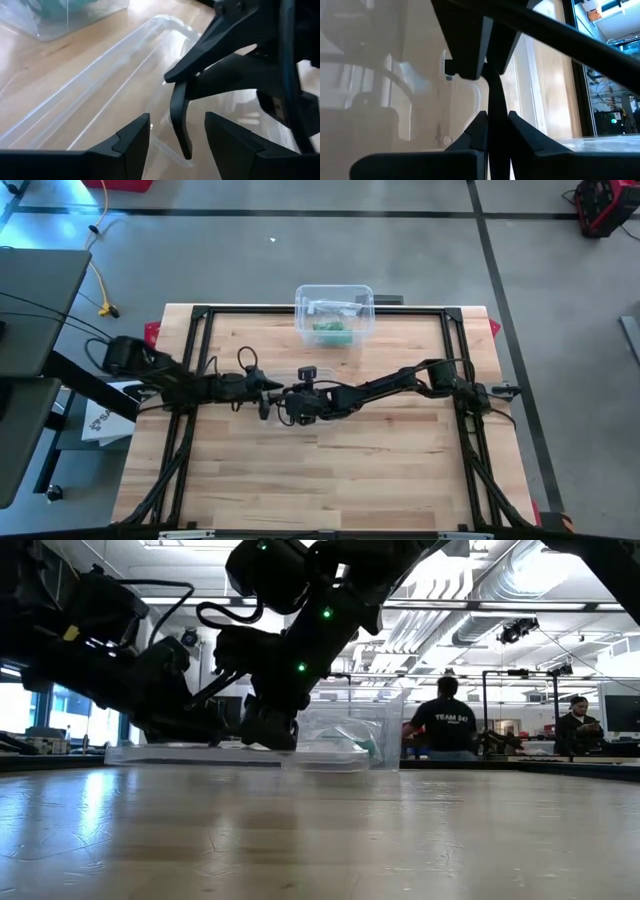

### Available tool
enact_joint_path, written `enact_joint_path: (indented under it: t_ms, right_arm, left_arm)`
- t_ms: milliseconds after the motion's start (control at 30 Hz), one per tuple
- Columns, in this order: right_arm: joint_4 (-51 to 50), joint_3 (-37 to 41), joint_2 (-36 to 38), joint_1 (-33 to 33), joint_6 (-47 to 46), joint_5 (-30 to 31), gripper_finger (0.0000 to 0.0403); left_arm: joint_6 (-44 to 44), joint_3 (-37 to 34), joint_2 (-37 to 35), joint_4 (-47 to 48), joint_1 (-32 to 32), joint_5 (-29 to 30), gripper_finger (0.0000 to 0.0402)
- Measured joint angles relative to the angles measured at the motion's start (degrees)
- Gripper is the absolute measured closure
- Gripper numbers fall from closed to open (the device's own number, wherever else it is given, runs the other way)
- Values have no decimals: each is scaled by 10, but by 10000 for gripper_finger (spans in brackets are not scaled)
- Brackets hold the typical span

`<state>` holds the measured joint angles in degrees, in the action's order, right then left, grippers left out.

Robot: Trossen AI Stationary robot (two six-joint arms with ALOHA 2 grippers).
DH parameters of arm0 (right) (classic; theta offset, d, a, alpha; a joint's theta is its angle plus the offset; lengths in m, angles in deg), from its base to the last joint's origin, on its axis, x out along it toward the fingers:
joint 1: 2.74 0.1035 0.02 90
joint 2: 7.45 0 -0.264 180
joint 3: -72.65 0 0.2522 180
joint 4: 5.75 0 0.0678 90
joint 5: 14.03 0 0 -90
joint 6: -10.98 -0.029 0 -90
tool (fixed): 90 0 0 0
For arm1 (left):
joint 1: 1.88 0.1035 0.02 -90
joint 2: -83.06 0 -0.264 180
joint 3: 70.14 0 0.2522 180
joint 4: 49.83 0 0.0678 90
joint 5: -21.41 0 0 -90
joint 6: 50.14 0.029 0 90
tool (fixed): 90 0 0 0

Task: Roll bandage
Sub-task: Close the transparent bin

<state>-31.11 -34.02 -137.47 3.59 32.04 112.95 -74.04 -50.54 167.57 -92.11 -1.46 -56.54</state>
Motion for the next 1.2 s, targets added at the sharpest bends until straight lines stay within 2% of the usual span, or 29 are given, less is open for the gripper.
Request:
enact_joint_path:
  t_ms: [233,400,533,767,833,1000,1200]
  right_arm:
    - [4,0,0,0,0,-6,370]
    - [0,0,0,0,-4,-19,349]
    - [2,0,0,-6,-55,-78,315]
    - [-48,0,15,-25,-122,-180,230]
    - [-71,0,28,-35,-133,-222,211]
    - [-99,-1,53,-73,-134,-379,189]
    - [-95,-1,49,-97,-112,-400,188]
  left_arm:
    - [24,22,56,-41,-1,-8,218]
    - [36,39,82,-38,0,-18,250]
    - [36,41,102,-32,-2,-33,299]
    - [47,41,114,-22,-2,-32,379]
    - [56,41,115,-18,-1,-29,385]
    - [102,41,114,-12,-11,-17,380]
    - [168,41,114,-8,-33,-8,383]
